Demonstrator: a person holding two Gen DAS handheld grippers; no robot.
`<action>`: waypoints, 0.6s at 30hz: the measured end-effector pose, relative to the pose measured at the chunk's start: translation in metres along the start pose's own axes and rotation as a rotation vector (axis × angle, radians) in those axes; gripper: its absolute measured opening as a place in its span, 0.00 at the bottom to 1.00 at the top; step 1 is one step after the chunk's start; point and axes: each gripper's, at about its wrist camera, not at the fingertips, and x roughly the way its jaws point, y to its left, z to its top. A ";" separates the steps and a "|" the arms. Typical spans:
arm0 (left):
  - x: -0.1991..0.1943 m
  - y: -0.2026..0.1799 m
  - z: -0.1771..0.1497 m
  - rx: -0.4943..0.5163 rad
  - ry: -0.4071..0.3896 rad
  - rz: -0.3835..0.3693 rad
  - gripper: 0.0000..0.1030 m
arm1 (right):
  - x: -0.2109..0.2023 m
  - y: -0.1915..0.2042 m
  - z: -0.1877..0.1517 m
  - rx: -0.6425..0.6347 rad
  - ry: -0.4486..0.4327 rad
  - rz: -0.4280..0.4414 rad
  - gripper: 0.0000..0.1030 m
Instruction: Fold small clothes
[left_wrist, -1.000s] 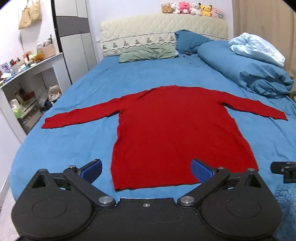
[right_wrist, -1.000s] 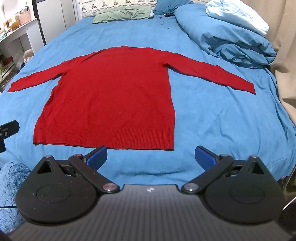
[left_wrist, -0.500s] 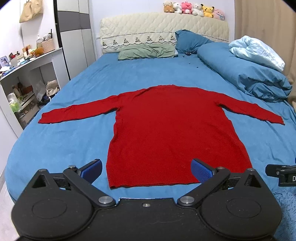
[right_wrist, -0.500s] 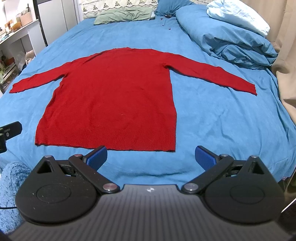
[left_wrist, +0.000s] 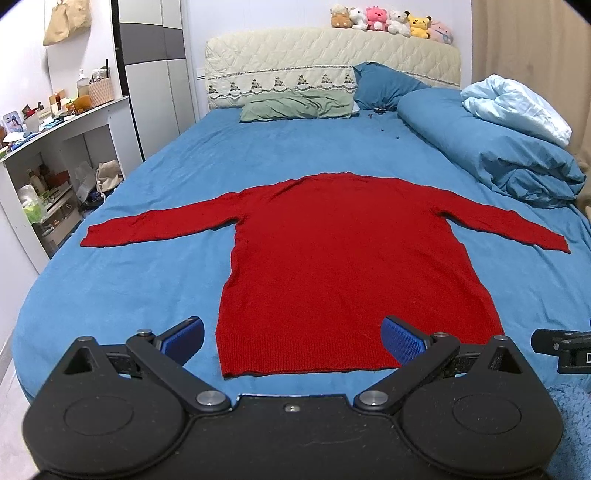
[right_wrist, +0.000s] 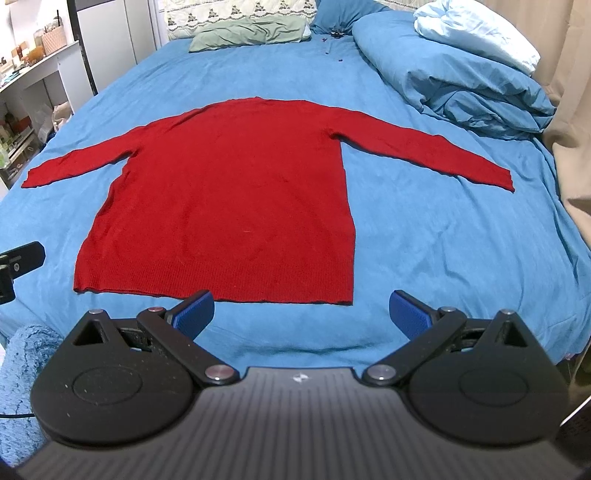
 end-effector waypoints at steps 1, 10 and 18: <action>0.000 0.000 0.000 -0.001 0.001 -0.002 1.00 | 0.000 0.000 0.000 -0.001 -0.001 0.000 1.00; -0.001 0.003 0.002 -0.009 -0.003 -0.005 1.00 | -0.001 0.000 0.000 -0.001 -0.002 0.000 1.00; -0.002 0.003 0.002 -0.015 -0.003 -0.002 1.00 | -0.002 0.001 0.001 -0.004 -0.001 0.001 1.00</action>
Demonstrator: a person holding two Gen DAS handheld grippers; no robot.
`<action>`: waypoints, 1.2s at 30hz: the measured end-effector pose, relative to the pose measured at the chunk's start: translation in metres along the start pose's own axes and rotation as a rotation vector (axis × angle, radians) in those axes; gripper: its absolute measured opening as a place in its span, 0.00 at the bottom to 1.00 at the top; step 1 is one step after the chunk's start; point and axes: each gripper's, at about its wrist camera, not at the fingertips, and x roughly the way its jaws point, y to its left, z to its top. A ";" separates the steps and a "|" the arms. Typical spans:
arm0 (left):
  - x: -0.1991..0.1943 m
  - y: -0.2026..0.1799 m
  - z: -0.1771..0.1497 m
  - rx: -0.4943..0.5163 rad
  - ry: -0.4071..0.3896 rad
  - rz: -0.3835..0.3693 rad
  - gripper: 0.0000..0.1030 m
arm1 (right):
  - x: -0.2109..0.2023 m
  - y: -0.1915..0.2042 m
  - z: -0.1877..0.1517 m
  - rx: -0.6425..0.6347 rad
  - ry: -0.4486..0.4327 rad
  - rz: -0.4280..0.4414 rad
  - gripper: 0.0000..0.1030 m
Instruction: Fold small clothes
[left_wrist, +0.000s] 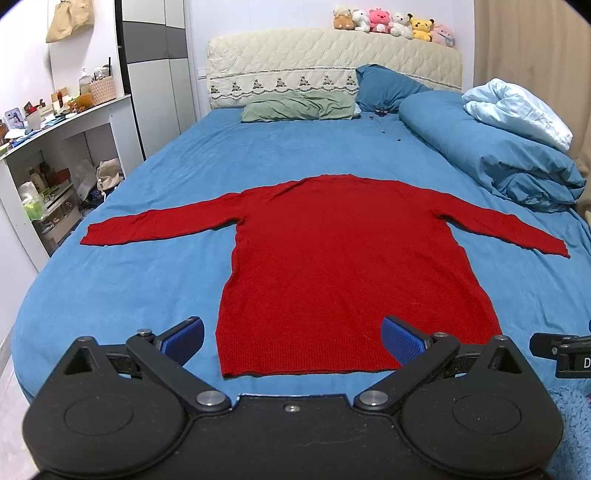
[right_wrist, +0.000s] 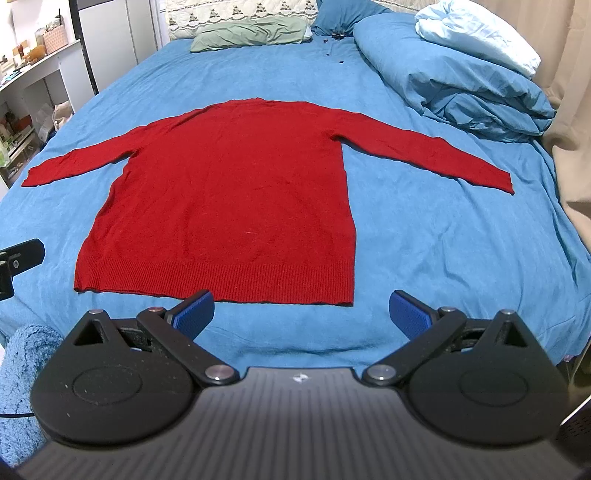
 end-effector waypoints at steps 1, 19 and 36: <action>0.000 0.000 0.000 0.000 0.000 0.000 1.00 | -0.001 0.000 0.000 -0.001 -0.001 0.000 1.00; 0.000 0.002 0.000 -0.012 0.003 0.006 1.00 | -0.003 0.001 0.000 -0.006 -0.008 -0.001 1.00; -0.007 0.005 0.004 -0.026 -0.003 0.019 1.00 | -0.013 0.003 0.002 -0.019 -0.027 0.005 1.00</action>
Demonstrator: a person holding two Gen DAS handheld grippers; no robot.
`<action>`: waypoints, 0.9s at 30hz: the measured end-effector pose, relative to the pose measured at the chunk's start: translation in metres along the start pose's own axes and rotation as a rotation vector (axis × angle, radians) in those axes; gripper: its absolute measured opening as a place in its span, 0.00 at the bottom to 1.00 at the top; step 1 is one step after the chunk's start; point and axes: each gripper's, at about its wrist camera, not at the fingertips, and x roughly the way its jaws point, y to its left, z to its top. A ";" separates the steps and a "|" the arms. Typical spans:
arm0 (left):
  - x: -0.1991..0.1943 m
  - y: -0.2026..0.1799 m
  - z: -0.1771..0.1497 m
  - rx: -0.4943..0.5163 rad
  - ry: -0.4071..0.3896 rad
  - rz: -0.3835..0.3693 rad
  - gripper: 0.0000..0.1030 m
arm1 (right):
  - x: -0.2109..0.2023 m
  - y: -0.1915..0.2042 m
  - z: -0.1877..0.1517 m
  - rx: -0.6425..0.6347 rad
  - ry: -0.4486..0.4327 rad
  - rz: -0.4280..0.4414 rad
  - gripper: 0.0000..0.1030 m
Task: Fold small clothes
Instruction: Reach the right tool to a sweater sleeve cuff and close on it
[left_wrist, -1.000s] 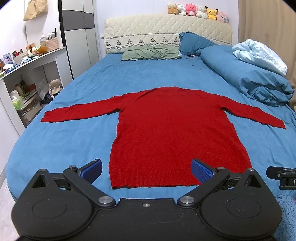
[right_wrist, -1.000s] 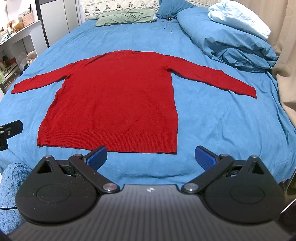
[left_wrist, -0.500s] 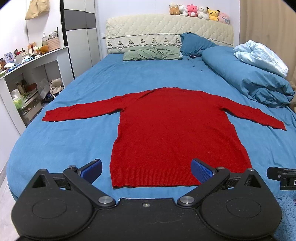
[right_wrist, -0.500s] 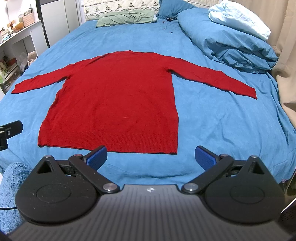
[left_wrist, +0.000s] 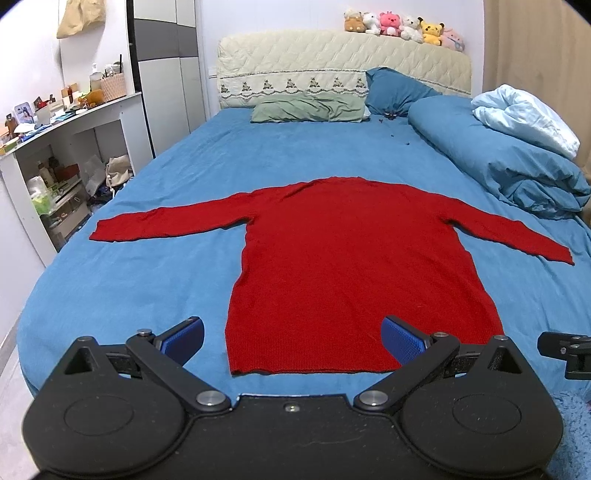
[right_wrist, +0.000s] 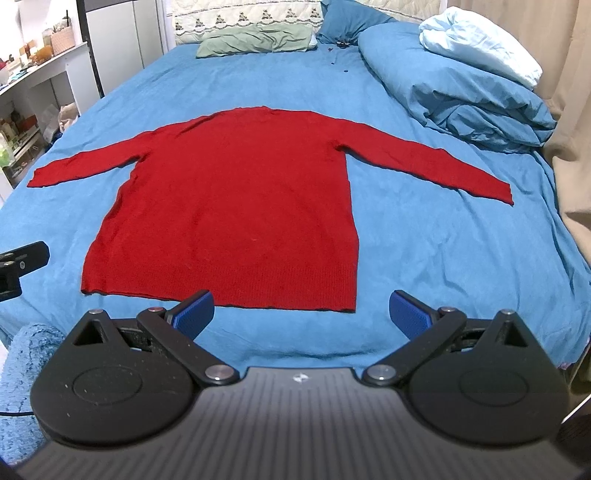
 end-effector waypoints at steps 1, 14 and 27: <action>-0.002 0.000 0.002 -0.002 -0.005 -0.002 1.00 | -0.001 -0.001 0.002 0.002 -0.003 -0.001 1.00; 0.041 -0.037 0.124 0.015 -0.161 -0.092 1.00 | 0.018 -0.096 0.082 0.208 -0.129 -0.090 1.00; 0.275 -0.171 0.210 0.095 -0.024 -0.287 1.00 | 0.229 -0.255 0.119 0.548 -0.080 -0.284 1.00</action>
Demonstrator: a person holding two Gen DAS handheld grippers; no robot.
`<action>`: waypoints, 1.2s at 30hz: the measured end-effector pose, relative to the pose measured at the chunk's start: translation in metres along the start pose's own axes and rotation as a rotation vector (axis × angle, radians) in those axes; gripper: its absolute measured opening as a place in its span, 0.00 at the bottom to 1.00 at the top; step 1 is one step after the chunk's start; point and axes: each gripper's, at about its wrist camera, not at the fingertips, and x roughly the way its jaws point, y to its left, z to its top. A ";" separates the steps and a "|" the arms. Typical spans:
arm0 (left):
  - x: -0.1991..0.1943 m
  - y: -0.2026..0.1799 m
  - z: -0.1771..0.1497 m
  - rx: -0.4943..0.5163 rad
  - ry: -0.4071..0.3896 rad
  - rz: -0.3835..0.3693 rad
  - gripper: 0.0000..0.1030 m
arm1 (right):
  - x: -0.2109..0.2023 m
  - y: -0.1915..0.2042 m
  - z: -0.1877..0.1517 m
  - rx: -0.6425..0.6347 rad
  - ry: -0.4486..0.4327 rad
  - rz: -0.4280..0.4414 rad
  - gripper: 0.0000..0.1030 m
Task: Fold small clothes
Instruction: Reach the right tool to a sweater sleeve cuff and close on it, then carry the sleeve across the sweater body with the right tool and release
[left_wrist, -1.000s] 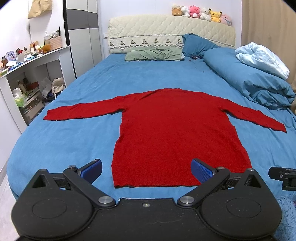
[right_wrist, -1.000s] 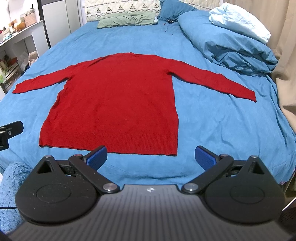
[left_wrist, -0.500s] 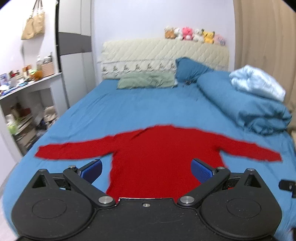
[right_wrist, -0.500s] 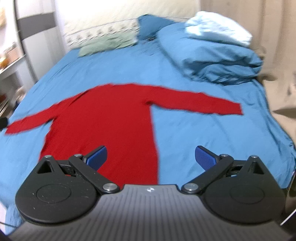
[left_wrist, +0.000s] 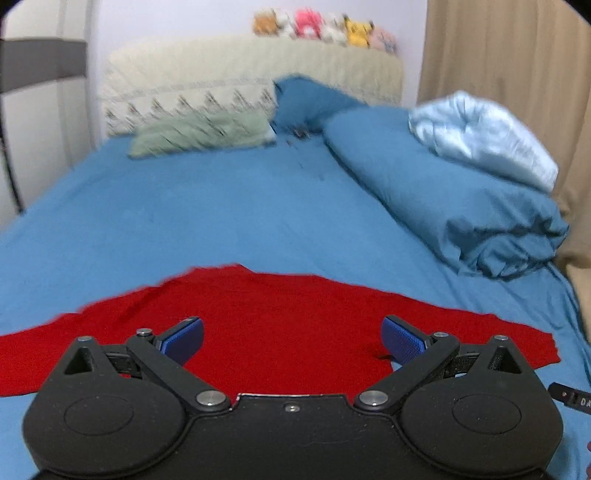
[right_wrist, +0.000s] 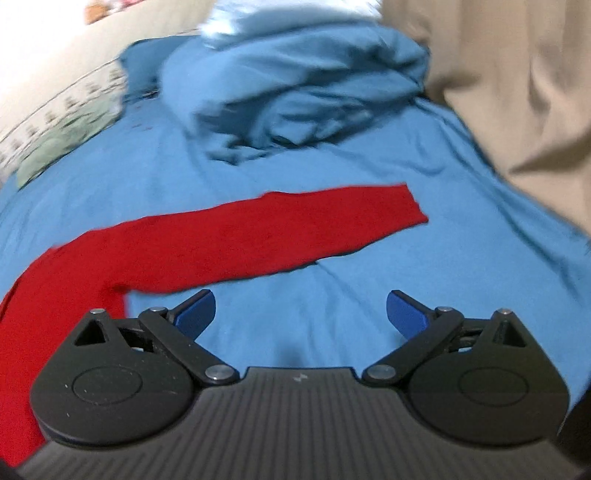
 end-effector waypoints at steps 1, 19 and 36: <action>0.022 -0.005 0.000 0.009 0.020 -0.004 1.00 | 0.019 -0.003 0.000 0.028 -0.001 -0.007 1.00; 0.218 -0.035 -0.035 0.059 0.334 -0.013 1.00 | 0.154 -0.038 0.024 0.368 -0.027 -0.061 0.24; 0.090 0.132 0.016 -0.018 0.193 0.164 1.00 | 0.072 0.285 0.030 -0.303 -0.100 0.574 0.19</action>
